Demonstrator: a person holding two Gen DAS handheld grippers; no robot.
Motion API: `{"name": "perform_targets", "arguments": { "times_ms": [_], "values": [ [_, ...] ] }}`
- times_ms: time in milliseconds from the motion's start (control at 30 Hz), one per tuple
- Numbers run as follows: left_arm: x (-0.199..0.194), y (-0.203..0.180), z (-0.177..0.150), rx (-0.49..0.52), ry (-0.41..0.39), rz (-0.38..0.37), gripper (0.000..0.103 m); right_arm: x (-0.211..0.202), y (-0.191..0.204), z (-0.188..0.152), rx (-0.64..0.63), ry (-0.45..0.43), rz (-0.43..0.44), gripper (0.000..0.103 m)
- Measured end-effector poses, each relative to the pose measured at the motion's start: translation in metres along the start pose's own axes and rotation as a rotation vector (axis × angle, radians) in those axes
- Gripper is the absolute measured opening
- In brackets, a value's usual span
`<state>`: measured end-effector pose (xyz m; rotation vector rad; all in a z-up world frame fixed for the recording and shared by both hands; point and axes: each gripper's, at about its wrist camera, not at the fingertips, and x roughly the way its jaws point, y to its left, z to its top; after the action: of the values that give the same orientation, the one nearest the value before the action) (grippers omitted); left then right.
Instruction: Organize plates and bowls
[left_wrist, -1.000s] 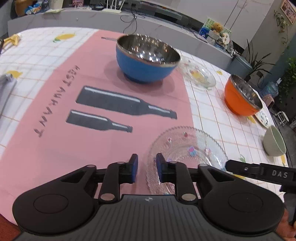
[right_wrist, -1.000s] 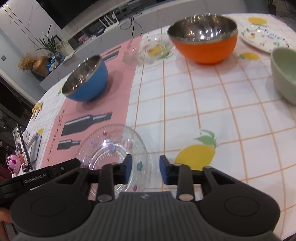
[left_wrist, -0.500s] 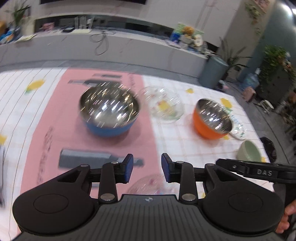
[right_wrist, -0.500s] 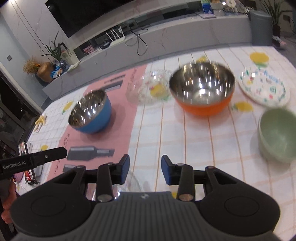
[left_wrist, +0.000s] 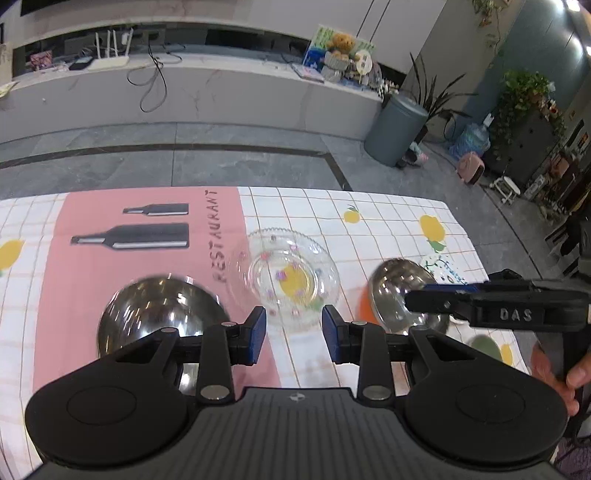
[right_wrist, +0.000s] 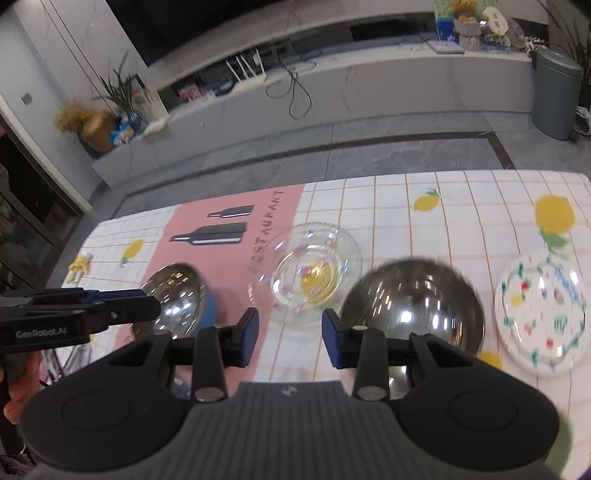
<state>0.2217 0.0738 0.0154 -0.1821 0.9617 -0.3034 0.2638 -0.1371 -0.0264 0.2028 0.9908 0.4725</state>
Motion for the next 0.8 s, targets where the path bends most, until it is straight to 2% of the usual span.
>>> {"name": "perform_targets", "arguments": {
  "times_ms": [200,333,533,800],
  "values": [
    [0.055,0.02,0.042,-0.03,0.136,-0.001,0.038,0.056,-0.026,0.055,0.041,0.12,0.005,0.037],
    [0.1,0.037,0.059,-0.083,0.218,0.033,0.037,0.098,-0.041,0.079,0.051,0.204,-0.015,0.037],
    [0.144,0.056,0.065,-0.125,0.316,0.064,0.034,0.149,-0.061,0.089,0.048,0.327,-0.057,0.036],
    [0.166,0.063,0.063,-0.144,0.398,0.087,0.028,0.175,-0.084,0.093,0.104,0.424,-0.036,0.034]
  ]
}}
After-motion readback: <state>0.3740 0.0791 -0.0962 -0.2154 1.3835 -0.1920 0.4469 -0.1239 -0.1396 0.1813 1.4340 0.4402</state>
